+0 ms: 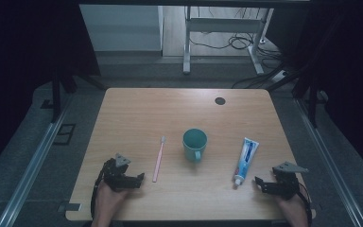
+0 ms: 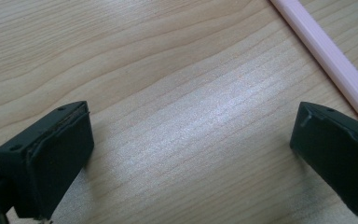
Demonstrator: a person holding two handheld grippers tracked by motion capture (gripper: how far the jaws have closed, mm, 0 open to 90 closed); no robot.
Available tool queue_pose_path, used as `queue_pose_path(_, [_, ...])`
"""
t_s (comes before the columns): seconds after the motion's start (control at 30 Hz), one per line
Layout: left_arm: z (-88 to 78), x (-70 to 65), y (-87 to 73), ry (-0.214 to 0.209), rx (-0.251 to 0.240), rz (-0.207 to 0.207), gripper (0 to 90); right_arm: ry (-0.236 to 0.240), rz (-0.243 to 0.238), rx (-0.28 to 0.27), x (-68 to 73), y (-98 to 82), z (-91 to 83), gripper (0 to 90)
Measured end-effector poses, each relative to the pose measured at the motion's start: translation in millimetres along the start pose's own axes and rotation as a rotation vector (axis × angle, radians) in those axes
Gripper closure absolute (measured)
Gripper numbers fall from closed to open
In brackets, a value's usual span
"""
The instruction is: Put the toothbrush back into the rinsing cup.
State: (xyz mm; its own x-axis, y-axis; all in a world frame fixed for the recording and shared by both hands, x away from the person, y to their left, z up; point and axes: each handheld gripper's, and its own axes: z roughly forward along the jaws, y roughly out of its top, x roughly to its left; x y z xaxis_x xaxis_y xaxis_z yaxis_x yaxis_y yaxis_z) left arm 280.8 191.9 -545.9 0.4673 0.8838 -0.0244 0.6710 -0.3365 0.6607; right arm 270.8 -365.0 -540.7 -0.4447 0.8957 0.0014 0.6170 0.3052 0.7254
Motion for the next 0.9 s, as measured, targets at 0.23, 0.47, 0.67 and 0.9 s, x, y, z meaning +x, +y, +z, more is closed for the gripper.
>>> queue_pose_path(0.23, [0.0, 0.1, -0.1, 0.001, -0.001, -0.002, 0.0, 0.0, 0.0, 0.0, 0.0, 0.0, 0.0, 12.8])
queue_pose_path(0.47, [0.0, -0.1, -0.1, 0.003, -0.001, -0.004, 0.0, 0.0, 0.0, 0.0, 0.0, 0.0, 0.0, 12.8])
queue_pose_path(0.67, [-0.1, -0.3, 0.0, 0.005, -0.001, -0.006, 0.0, 0.0, 0.0, 0.0, 0.0, 0.0, 0.0, 12.8])
queue_pose_path(0.9, [-1.2, -0.7, 0.1, 0.006, -0.001, -0.008, 1.7, 0.0, 0.0, 0.0, 0.0, 0.0, 0.0, 12.8])
